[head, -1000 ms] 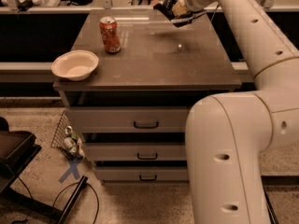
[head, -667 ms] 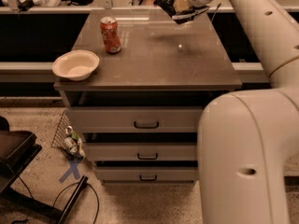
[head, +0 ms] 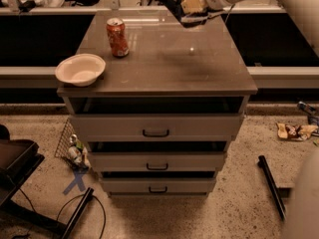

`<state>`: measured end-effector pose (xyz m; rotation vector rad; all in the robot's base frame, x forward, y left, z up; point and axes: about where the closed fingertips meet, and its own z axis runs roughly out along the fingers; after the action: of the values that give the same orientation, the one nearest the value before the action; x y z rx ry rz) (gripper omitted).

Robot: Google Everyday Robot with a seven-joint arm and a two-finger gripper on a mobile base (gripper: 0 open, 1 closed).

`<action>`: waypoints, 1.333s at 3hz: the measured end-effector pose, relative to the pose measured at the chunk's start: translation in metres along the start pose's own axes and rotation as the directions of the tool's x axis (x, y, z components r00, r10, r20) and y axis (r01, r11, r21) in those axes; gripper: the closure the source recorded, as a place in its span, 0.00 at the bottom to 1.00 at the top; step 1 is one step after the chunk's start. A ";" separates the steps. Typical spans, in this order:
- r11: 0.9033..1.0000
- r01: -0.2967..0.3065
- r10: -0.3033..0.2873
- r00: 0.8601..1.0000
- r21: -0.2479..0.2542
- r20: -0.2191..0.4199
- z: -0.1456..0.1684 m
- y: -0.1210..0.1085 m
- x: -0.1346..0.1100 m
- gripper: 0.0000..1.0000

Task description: Move blue chip bag near paper bowl

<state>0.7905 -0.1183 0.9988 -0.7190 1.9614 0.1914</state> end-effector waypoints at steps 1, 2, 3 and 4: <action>0.986 0.007 -0.004 1.000 -0.167 0.016 0.000 0.061 0.024 1.00; 0.949 0.046 -0.036 0.999 -0.311 0.039 -0.004 0.107 0.038 1.00; 0.892 0.105 -0.072 0.993 -0.440 0.092 -0.007 0.142 0.043 1.00; 0.877 0.127 -0.087 0.991 -0.463 0.106 -0.007 0.151 0.042 0.86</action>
Offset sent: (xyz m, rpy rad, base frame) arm -0.1238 0.1023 -0.0654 0.1134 0.1152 0.5147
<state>0.6865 -0.0156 0.9407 -1.1126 1.8033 0.6360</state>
